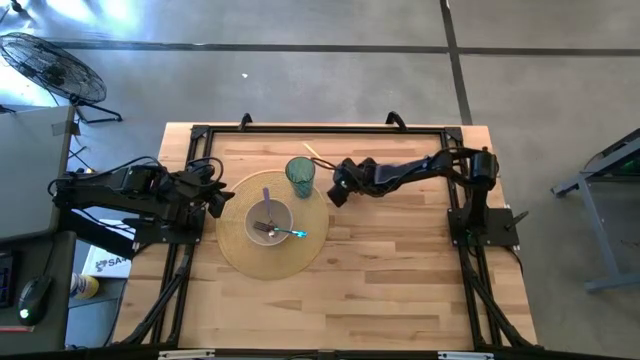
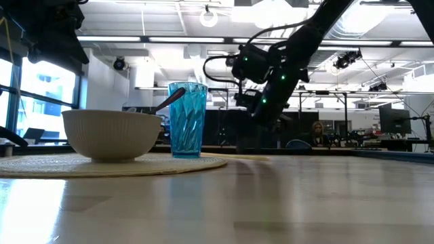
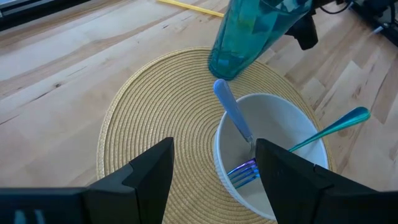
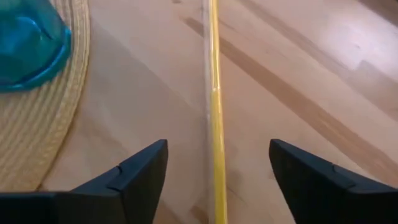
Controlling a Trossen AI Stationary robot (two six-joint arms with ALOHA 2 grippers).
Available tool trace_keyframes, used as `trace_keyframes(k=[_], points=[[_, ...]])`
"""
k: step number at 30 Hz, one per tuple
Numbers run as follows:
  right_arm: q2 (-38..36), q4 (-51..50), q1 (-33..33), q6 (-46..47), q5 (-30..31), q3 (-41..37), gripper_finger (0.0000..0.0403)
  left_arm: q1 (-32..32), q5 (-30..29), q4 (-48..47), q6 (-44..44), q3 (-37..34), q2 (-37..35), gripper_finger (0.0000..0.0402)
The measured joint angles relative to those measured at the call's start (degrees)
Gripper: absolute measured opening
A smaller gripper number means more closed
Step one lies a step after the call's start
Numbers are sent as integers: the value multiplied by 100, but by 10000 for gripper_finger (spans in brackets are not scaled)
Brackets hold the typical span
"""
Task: Pick & Place Utensil
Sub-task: Put the yellow straw into the blue cup
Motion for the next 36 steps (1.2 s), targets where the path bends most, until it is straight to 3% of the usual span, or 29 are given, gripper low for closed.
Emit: trace_keyframes(k=[8,16,24,36], points=[[1,-372,-33,135,-18,-8,221,-1,1,1,0,0,0,223],[-28,-318,-122,710,-554,-305,172,-1,-1,1,1,0,0,223],[-24,-434,-119,330,-729,-404,117,1,1,-1,0,0,-1,223],[-24,-653,90,561,-844,-407,30,1,1,1,0,0,-1,223]])
